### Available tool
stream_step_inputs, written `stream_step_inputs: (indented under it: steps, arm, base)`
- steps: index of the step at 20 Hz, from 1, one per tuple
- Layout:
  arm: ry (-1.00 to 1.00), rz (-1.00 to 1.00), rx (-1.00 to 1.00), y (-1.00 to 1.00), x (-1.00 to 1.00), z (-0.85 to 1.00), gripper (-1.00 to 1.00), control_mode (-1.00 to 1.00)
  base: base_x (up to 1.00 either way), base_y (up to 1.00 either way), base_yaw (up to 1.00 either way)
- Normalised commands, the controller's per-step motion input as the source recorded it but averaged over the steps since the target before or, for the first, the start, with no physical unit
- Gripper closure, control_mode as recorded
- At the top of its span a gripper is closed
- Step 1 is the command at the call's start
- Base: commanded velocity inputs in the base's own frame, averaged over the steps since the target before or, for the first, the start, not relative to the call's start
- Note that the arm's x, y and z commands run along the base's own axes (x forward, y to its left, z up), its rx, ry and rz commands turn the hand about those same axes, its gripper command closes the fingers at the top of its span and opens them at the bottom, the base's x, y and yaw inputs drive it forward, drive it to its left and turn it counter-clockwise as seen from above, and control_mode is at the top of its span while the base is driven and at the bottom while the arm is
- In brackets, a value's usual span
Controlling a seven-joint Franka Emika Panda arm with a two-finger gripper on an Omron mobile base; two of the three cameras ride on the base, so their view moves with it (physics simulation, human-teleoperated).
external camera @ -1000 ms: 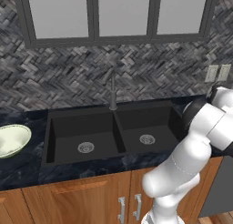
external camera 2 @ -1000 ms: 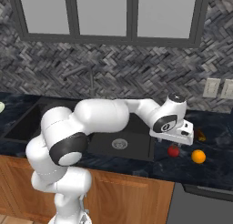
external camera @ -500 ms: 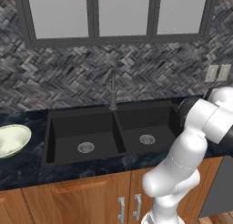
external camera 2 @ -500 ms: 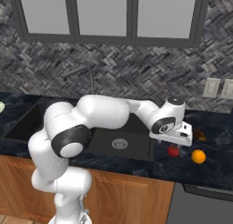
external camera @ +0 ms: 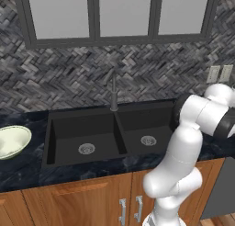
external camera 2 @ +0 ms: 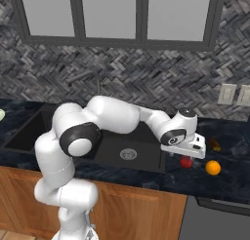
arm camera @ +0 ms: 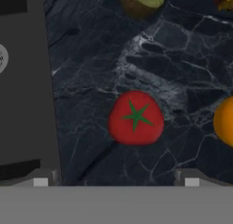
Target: There is a mixed pile of frozen fruits and vegetables on the counter. Locate all the frozen vegetables and place the items in a bowl on the counter. Take all the frozen fruits and defrost them in a running sink.
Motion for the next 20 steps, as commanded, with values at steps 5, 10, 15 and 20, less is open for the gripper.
stream_step_inputs:
  steps: [5, 10, 15, 20]
  arm:
    - [0.0, 0.01, 0.0, -0.11, 0.14, -0.13, -1.0, -1.0]
    - [0.0, 0.02, 0.0, -0.18, 0.1, -0.11, -1.0, -1.0]
    - [0.0, 0.02, 0.0, -0.1, 0.09, -0.12, -1.0, -1.0]
    - [0.0, 0.02, 0.0, -0.06, 0.07, -0.15, -1.0, -1.0]
  base:
    - [0.0, 0.0, 0.0]
    - [0.0, 0.0, 0.0]
    - [0.0, 0.0, 0.0]
    - [0.0, 0.0, 0.0]
